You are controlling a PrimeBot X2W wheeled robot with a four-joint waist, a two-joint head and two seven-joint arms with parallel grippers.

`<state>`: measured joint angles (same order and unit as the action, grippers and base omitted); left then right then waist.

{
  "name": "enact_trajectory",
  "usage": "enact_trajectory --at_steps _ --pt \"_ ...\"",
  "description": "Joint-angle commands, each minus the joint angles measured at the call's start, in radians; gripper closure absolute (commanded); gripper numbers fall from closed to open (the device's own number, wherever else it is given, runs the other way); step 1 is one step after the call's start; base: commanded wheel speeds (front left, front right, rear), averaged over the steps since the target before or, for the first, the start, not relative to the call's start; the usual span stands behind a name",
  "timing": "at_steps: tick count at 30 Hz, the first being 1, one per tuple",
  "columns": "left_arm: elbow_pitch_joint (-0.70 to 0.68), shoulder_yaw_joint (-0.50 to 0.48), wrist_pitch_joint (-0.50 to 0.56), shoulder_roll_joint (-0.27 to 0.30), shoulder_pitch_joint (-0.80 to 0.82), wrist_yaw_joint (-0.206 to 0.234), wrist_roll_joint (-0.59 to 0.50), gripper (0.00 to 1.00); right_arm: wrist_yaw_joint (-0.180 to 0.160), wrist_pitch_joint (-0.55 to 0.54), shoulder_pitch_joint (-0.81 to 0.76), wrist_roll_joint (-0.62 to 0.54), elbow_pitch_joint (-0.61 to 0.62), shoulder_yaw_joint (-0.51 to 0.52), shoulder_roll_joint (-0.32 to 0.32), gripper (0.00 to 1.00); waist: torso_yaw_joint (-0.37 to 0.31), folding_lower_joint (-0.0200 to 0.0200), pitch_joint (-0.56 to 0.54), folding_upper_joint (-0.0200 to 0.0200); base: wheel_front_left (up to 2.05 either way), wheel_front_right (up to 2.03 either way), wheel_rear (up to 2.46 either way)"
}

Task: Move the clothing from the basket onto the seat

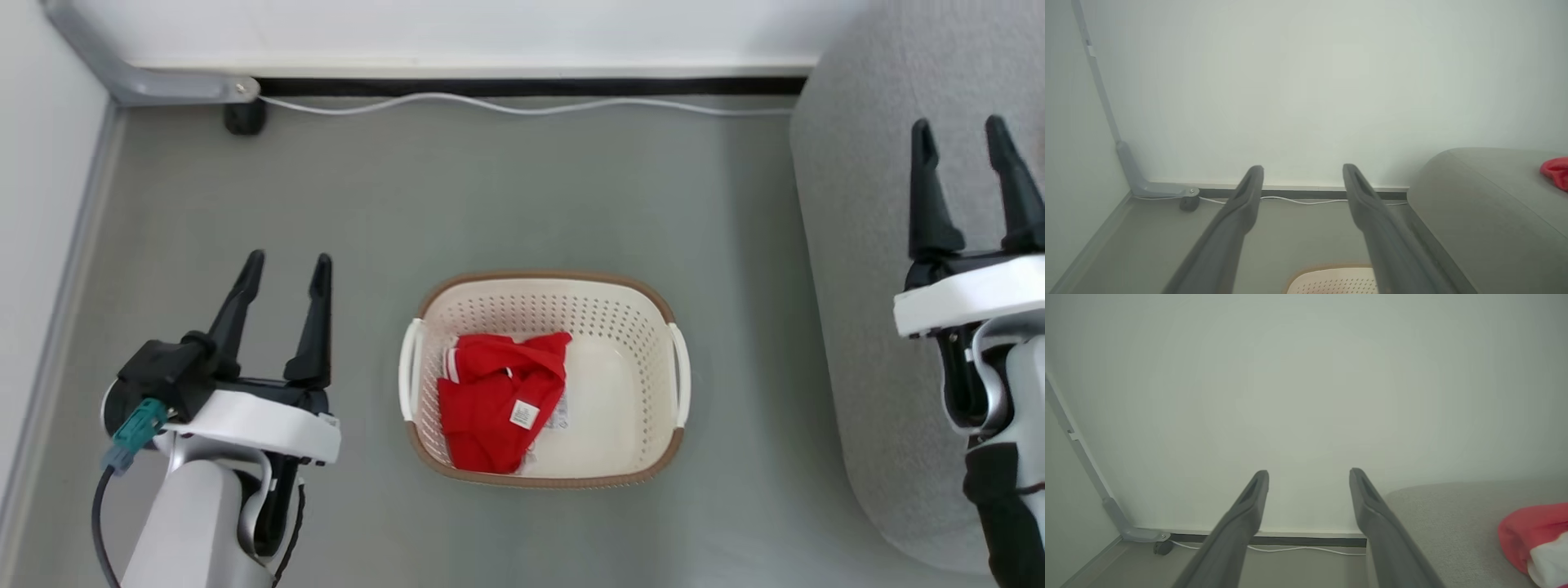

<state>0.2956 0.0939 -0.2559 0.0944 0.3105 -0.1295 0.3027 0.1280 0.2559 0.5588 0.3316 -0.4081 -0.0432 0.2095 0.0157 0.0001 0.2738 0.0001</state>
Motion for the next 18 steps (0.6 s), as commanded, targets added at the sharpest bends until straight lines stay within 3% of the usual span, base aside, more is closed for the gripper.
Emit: enact_trajectory --at_steps 1,8,18 --pt "-0.019 -0.062 -0.006 0.007 -0.007 0.001 -0.023 0.0 0.003 0.006 -0.025 -0.018 0.028 -0.027 0.004 0.0 0.034 -0.0001 -0.036 -0.0001 0.0 0.0 0.0" --pt "-0.035 -0.168 -0.006 -0.02 -0.068 0.001 -0.073 0.0 0.003 0.006 -0.09 -0.048 0.055 -0.058 -0.022 0.0 0.038 -0.0001 -0.089 -0.0001 0.0 0.0 0.0" --pt "-0.044 -0.211 -0.006 -0.038 -0.15 0.0 -0.101 0.0 0.003 0.006 -0.225 -0.067 0.093 -0.077 -0.066 0.0 0.017 -0.0001 -0.169 -0.0001 0.0 0.0 0.0"
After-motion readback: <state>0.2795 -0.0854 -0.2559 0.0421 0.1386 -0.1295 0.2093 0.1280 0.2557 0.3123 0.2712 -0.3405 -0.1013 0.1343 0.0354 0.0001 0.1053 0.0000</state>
